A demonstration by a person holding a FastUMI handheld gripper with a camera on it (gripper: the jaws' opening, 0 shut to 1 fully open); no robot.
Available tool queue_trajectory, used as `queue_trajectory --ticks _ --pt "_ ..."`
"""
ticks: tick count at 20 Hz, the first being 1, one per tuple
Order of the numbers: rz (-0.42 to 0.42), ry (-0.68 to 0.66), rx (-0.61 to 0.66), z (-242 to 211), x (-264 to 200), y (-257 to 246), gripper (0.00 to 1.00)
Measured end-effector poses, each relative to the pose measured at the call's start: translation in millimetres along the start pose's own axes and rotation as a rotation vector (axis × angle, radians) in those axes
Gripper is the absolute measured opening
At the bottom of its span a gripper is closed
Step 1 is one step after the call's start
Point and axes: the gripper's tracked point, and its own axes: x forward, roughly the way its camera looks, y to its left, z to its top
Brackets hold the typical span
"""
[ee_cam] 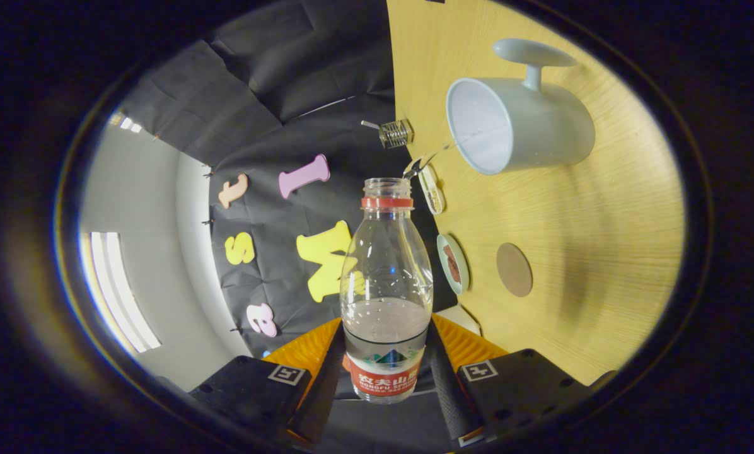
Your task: Take the bottle from table, then pour the juice into the cup, finally place the bottle on the coaster
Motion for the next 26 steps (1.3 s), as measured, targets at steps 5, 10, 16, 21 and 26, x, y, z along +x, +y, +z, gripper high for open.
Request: queue_trajectory --ticks 5,10,16,21,26 --pt "0.014 0.000 0.021 -4 2 9 0.75" --pt "0.022 -0.011 0.065 -4 5 15 0.75" --pt "0.032 -0.019 0.097 -2 6 23 0.75" --pt "0.046 -0.020 0.150 -9 2 29 0.75" --pt "0.062 -0.016 0.205 -11 2 40 0.75"
